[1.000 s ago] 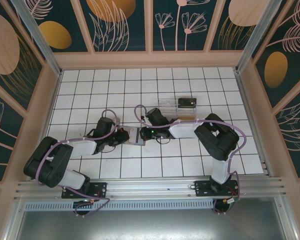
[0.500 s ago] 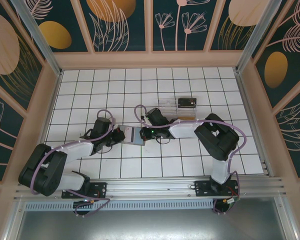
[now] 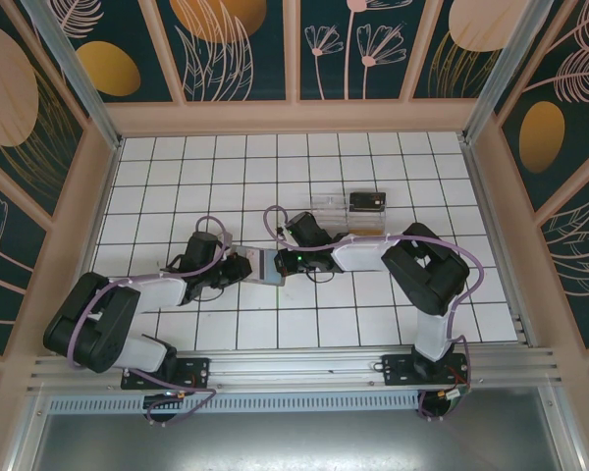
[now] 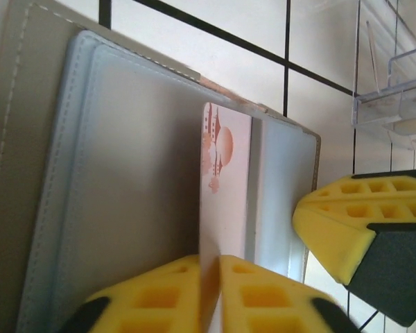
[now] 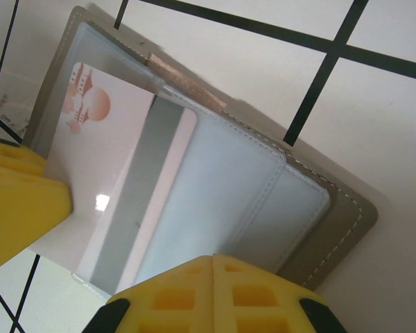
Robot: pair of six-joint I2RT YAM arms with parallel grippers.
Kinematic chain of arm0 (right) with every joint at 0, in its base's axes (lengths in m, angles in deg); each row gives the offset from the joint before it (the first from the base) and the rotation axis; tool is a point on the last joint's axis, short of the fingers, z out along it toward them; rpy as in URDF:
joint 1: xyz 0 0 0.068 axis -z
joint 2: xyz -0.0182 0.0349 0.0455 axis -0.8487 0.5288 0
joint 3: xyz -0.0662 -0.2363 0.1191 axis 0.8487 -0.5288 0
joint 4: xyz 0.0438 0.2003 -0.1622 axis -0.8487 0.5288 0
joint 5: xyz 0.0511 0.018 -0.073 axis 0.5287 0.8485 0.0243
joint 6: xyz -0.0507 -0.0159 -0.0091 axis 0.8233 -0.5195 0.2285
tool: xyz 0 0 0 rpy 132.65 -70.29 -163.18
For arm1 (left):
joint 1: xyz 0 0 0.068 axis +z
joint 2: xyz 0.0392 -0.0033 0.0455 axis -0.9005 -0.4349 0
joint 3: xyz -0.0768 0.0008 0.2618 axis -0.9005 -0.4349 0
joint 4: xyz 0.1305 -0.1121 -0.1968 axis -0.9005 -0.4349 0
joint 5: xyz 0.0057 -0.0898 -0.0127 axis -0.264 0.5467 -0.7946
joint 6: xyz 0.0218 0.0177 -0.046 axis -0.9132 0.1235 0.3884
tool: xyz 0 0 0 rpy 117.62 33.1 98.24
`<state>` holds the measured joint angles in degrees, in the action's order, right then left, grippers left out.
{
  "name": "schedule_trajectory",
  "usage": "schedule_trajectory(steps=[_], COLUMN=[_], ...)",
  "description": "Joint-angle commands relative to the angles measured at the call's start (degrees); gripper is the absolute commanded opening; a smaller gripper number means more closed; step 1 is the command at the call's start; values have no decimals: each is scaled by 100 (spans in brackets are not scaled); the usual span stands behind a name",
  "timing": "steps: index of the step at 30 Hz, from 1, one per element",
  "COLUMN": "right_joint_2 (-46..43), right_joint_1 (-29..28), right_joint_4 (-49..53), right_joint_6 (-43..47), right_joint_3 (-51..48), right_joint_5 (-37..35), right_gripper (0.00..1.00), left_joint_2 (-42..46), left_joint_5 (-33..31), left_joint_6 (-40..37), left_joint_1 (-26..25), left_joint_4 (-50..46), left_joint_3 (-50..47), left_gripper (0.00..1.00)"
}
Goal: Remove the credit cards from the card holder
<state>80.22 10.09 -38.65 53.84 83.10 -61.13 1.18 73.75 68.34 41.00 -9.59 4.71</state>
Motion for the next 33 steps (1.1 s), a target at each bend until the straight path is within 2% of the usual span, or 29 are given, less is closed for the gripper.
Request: schedule_trajectory(steps=[1,8,14,28,33], right_joint_2=[2,-23,-51,-160,-379], right_joint_1=[35,44,70,140,206], right_joint_4=[323,298,239,-2,-20], right_joint_6=[54,67,86,88,86], right_joint_3=[-125,-182,-240,-463,-503], right_joint_5=[-98,-89,-59,26,-66], right_gripper=[1,2,2,2,4], left_joint_2=[30,386,531,1264,1813], left_joint_5=[-165,-987,-1338,-1556,-1473], left_joint_6=[-71,-306,-362,-286,-259], left_joint_1=[37,54,64,63,63], left_joint_4=[-63,-1114,-1589,-2288,-2396], left_joint_3=[-32,172,300,545,657], left_gripper=[9,7,10,13,13])
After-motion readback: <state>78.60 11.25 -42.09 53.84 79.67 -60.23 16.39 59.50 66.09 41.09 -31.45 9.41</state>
